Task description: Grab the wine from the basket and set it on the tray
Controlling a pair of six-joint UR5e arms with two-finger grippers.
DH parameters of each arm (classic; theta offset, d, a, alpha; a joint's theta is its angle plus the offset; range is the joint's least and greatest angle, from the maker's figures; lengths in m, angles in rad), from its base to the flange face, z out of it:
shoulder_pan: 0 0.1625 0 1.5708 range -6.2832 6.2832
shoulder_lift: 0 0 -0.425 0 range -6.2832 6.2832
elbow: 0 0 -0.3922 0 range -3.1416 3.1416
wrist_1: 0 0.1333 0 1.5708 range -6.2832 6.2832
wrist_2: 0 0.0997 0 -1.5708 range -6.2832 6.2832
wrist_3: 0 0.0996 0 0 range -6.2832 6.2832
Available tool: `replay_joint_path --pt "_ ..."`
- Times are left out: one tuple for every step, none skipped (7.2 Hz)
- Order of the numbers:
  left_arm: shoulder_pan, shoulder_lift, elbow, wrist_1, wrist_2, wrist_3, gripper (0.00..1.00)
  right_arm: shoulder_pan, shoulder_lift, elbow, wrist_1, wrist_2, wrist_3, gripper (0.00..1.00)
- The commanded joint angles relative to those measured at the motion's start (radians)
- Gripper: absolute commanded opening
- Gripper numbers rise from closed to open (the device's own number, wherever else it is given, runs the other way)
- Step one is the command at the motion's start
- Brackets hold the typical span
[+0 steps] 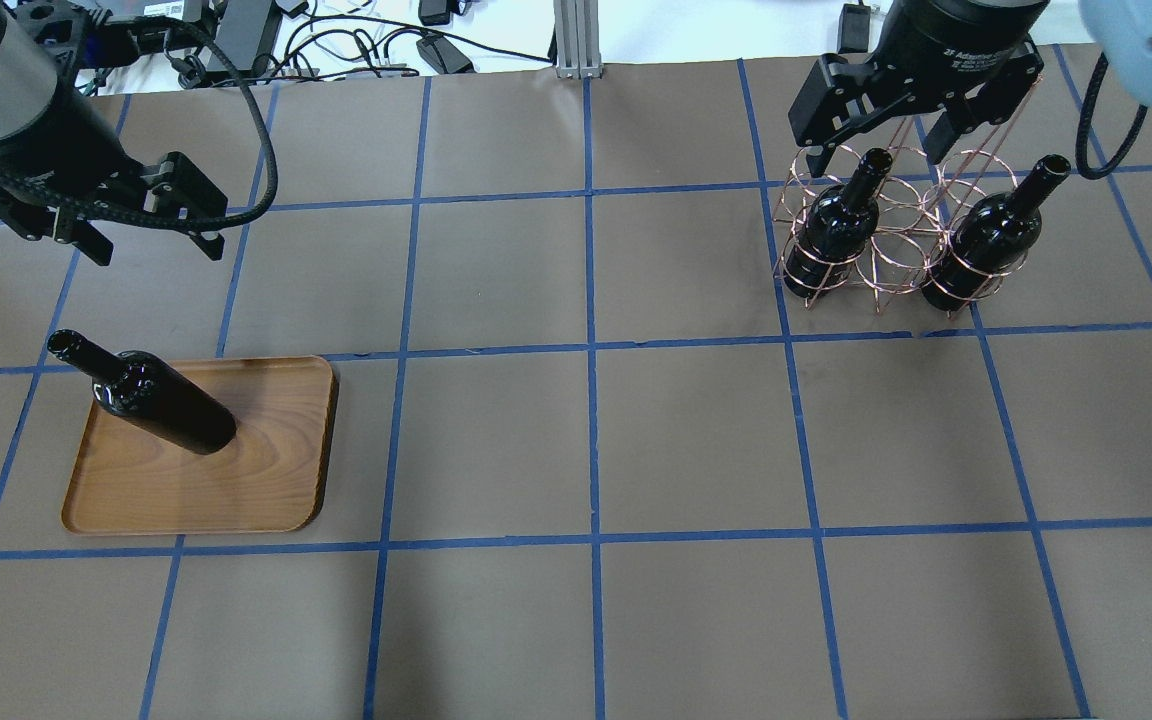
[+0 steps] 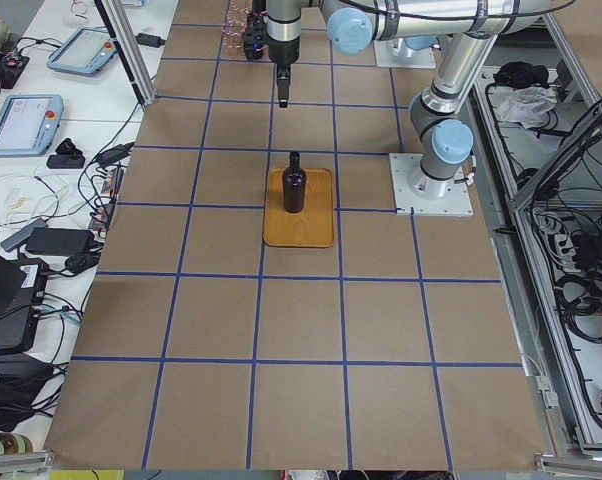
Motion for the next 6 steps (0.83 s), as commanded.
replay_joint_path --pt "-0.076 0.022 -0.009 -0.002 -0.001 -0.010 1.00 -0.001 0.000 0.000 0.001 0.001 -0.003 1.00" --pt "-0.105 0.019 -0.015 -0.010 0.000 -0.010 1.00 -0.001 0.000 0.000 0.001 -0.001 -0.003 1.00" --pt "-0.120 0.019 -0.014 -0.029 0.000 -0.010 1.00 -0.004 0.000 0.000 -0.002 -0.001 -0.004 1.00" --pt "-0.124 0.028 -0.012 -0.043 0.000 -0.010 1.00 -0.004 0.000 0.000 0.001 -0.001 -0.003 1.00" --pt "-0.124 0.034 -0.012 -0.054 0.000 -0.010 1.00 -0.004 0.000 0.000 -0.001 0.001 -0.001 1.00" --pt "-0.124 0.040 -0.012 -0.060 0.000 -0.010 1.00 -0.004 0.000 0.000 -0.001 -0.011 -0.003 1.00"
